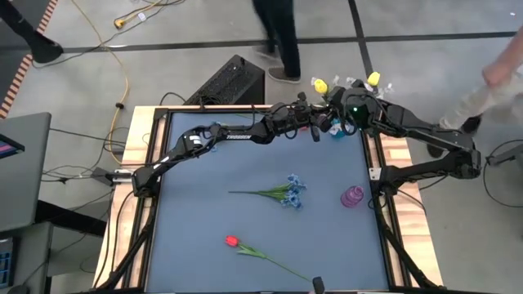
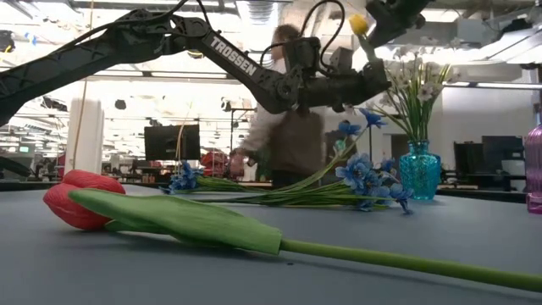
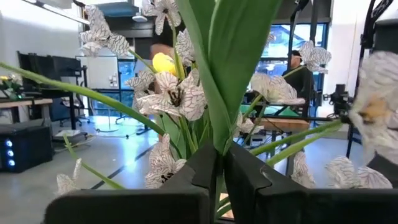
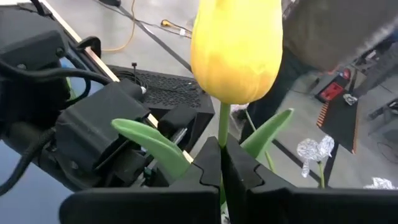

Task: Sort flowers into vase by color
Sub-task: Put the yellow flower into the blue vase

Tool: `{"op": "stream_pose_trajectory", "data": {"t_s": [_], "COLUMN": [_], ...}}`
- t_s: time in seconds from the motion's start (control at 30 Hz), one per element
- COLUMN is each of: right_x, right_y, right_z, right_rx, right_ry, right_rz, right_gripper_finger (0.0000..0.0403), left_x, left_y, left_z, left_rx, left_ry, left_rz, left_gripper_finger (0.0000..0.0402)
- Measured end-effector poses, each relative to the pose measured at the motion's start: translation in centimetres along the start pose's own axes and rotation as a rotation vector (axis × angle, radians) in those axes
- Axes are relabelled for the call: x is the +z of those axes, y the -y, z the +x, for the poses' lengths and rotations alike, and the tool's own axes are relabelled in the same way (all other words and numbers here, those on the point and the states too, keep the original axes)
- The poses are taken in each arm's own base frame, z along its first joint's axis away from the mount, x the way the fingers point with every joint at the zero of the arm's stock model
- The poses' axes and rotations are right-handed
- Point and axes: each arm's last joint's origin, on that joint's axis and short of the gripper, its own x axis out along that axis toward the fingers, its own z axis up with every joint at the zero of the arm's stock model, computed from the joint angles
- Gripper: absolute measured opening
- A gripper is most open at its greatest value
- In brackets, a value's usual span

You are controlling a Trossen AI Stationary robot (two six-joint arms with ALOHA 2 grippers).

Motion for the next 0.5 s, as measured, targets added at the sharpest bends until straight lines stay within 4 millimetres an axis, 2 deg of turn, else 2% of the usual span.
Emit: {"op": "stream_pose_trajectory", "data": {"t_s": [0.3,0.5], "right_x": [-0.16,-0.21], "right_y": [0.31,0.96], "right_z": [0.01,-0.28], "right_rx": [-0.035,-0.051], "right_ry": [-0.015,-0.010], "right_rz": [-0.016,0.023], "right_gripper_finger": [0.0025,0.0025], "left_x": [0.25,0.26], "left_y": [-0.08,-0.06], "left_z": [0.00,0.00], "left_rx": [0.026,0.020], "left_ry": [0.026,0.027], "left_rz": [0.030,0.029], "left_gripper_finger": [0.0075,0.0095]}}
